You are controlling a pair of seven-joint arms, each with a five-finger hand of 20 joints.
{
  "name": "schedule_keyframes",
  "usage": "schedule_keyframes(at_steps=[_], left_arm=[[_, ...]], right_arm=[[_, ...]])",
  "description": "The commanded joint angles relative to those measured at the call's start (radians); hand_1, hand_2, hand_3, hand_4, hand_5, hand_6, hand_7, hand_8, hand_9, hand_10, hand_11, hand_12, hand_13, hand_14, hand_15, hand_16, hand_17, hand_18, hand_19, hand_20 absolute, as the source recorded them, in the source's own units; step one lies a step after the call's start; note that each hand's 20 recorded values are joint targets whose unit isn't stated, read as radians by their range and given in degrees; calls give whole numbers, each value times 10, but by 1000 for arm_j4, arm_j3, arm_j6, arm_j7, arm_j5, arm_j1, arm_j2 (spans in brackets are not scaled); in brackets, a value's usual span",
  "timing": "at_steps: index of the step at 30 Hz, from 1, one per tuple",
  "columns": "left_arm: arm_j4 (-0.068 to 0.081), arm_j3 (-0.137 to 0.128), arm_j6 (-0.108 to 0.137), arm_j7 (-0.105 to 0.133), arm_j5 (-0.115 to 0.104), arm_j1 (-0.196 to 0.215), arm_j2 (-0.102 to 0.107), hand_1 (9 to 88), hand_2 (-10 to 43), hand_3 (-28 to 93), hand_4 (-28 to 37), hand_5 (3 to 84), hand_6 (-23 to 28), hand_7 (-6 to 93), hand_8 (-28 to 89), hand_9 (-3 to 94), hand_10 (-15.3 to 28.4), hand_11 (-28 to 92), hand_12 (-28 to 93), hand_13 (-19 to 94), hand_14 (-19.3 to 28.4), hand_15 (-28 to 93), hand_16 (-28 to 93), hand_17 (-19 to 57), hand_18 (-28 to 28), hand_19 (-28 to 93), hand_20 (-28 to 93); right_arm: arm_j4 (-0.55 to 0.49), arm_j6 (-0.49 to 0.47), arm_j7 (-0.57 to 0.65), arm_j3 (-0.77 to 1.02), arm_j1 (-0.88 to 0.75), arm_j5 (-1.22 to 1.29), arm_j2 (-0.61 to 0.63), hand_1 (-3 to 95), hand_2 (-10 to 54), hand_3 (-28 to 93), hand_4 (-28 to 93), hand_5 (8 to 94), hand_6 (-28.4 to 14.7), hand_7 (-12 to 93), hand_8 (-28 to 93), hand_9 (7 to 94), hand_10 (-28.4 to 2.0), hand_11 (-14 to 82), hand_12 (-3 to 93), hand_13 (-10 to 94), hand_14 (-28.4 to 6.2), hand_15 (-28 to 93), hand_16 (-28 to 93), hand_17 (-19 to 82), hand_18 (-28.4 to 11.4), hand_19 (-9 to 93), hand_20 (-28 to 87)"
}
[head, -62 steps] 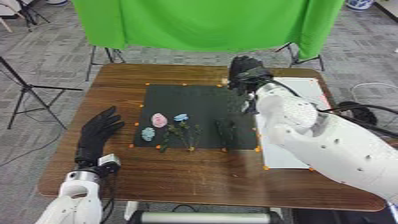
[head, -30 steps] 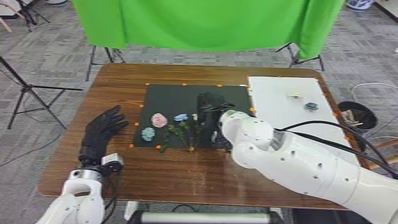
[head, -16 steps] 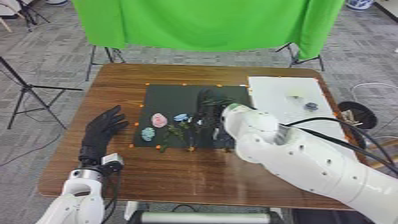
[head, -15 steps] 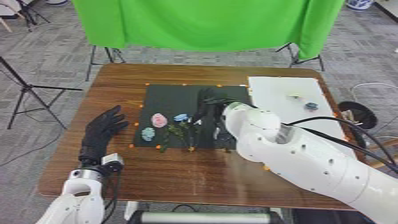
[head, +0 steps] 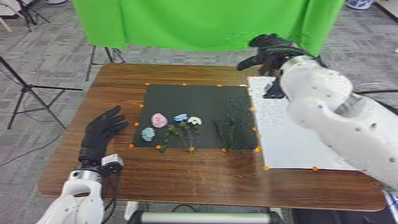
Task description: Arrange flowers
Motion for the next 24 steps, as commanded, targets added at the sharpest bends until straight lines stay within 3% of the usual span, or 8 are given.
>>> schedule_keyframes(at_steps=[1, 12, 24], left_arm=[[13, 13, -7, -38, 2, 33, -7, 193, -14, 715, -283, 439, -10, 148, -80, 440, 125, 181, 112, 376, 169, 303, 4, 62, 152, 109, 205], [11, 14, -14, -41, 4, 35, -6, 200, -13, 713, -283, 439, -14, 148, -83, 440, 126, 181, 112, 376, 169, 304, 4, 61, 152, 109, 204], [12, 17, -19, -53, 6, 34, -5, 204, -10, 710, -283, 437, -17, 148, -83, 440, 125, 181, 112, 377, 169, 305, 3, 61, 152, 111, 204]], right_arm=[[129, -97, 75, 103, -81, 40, 112, 215, -95, 602, -177, 332, -29, 32, -36, 368, -252, 25, 128, 834, -67, 583, 267, 560, -170, 929, 462], [206, -163, 138, 152, -210, 70, 112, 190, -95, 594, -199, 324, -8, 25, -50, 358, -254, 19, 89, 836, -71, 572, 253, 558, -175, 932, 423], [213, -118, 158, 182, -340, 56, 100, 239, -95, 620, -185, 369, 4, 60, -57, 413, -238, 39, 90, 861, -59, 561, 253, 584, -162, 932, 411]])
